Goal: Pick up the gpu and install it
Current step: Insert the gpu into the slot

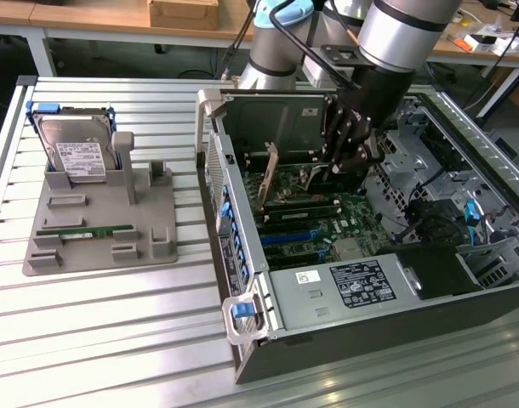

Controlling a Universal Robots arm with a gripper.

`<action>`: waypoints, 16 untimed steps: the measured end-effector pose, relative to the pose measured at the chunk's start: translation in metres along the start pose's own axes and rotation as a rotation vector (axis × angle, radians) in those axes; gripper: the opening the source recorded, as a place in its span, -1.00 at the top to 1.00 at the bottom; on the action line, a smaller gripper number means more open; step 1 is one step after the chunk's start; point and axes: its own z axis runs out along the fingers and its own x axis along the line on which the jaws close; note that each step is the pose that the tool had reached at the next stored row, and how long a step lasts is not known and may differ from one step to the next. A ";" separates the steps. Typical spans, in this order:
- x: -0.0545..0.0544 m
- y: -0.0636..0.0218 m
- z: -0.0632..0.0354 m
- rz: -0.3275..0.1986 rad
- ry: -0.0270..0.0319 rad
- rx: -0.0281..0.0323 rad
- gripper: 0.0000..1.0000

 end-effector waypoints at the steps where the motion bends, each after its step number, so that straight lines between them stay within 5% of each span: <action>1: 0.000 0.0000 0.0002 0.000 0.0000 0.0000 0.47; 16: 0.002 0.0004 0.0091 0.000 0.0001 0.0000 0.47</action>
